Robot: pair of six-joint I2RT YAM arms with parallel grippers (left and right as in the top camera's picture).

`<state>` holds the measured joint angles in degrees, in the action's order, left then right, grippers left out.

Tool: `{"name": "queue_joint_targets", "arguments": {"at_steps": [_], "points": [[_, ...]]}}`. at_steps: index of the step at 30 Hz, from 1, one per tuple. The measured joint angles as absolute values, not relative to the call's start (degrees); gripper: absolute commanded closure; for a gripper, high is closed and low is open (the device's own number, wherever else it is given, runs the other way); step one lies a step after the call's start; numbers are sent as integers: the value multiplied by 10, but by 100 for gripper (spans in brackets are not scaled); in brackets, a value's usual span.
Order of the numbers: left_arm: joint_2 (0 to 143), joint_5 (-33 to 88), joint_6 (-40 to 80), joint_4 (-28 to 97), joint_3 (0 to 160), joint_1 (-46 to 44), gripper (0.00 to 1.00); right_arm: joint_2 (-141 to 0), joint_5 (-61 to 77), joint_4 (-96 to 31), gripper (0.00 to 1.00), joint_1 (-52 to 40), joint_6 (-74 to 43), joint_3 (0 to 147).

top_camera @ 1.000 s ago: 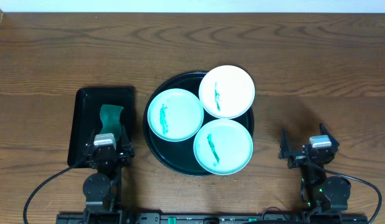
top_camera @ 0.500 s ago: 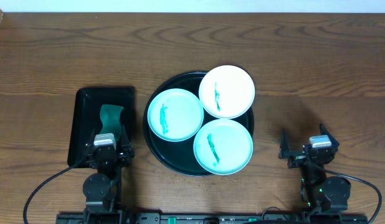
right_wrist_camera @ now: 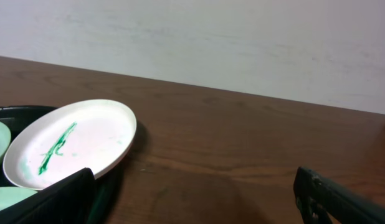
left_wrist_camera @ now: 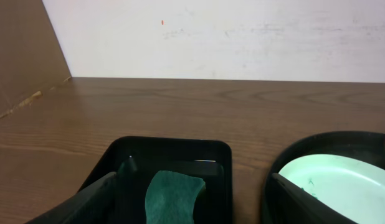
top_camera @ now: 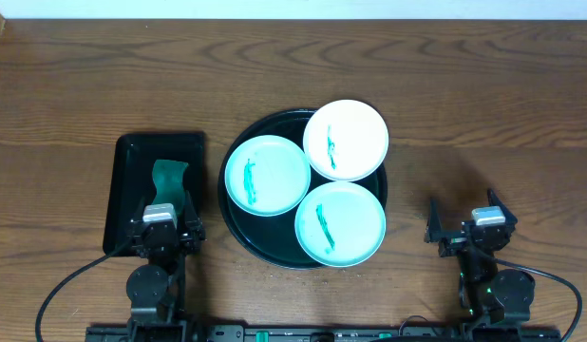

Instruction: Clean dirty plates on tray and stack at the side

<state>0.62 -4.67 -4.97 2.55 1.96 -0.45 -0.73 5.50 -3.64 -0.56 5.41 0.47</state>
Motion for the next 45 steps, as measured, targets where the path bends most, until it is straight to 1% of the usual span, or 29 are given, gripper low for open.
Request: {"name": "queue_joint_targets", "arguments": {"at_steps": [24,30,36,41,45], "points": [[14,-42,-50,28,21,-4,26,-7,57,-31,1,-6,54,4],[87,-42,-50,57,47,-5,26,-7,75,-27,1,-6,54,6],[197,-41,-50,67,134,-5,25,-8,83,-48,1,-6,50,36],[288,-23,-50,107,215,-5,26,-21,86,-92,1,-6,50,83],[342,-6,-50,145,268,-5,26,-55,86,-99,1,-6,50,116]]}}
